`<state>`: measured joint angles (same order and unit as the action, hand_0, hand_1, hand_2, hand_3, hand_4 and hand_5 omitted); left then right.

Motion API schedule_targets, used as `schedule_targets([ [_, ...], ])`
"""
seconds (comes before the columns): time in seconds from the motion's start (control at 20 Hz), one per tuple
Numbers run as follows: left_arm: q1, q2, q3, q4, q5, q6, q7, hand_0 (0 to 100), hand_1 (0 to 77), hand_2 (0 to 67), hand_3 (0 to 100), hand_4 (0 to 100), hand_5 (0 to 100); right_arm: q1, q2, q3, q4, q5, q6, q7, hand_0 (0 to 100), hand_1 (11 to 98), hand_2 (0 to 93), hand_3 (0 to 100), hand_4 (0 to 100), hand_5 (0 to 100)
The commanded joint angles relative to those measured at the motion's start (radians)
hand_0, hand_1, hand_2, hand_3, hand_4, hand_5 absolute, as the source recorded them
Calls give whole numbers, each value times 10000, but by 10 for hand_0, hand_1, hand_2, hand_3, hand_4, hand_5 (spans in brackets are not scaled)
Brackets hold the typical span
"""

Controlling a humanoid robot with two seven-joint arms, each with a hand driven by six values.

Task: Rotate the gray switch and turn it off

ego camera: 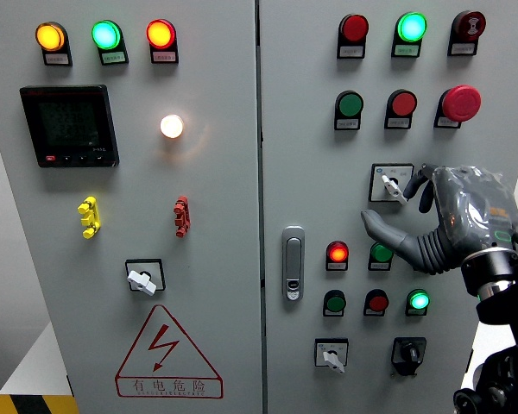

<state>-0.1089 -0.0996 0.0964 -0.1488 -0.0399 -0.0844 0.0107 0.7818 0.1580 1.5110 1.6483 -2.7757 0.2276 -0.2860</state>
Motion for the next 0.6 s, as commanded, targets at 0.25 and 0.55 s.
schedule_targets([
  [0.25, 0, -1, -12, 0, 0, 0, 0, 341, 0, 123, 222, 119, 122, 189, 0, -122, -252, -85, 10, -207, 51, 278, 613, 757, 885, 940],
  [0.55, 0, -1, 3, 0, 0, 0, 0, 339, 0, 123, 222, 119, 123, 236, 16, -215, -299, -100, 10, -284, 239, 287, 621, 763, 888, 947],
])
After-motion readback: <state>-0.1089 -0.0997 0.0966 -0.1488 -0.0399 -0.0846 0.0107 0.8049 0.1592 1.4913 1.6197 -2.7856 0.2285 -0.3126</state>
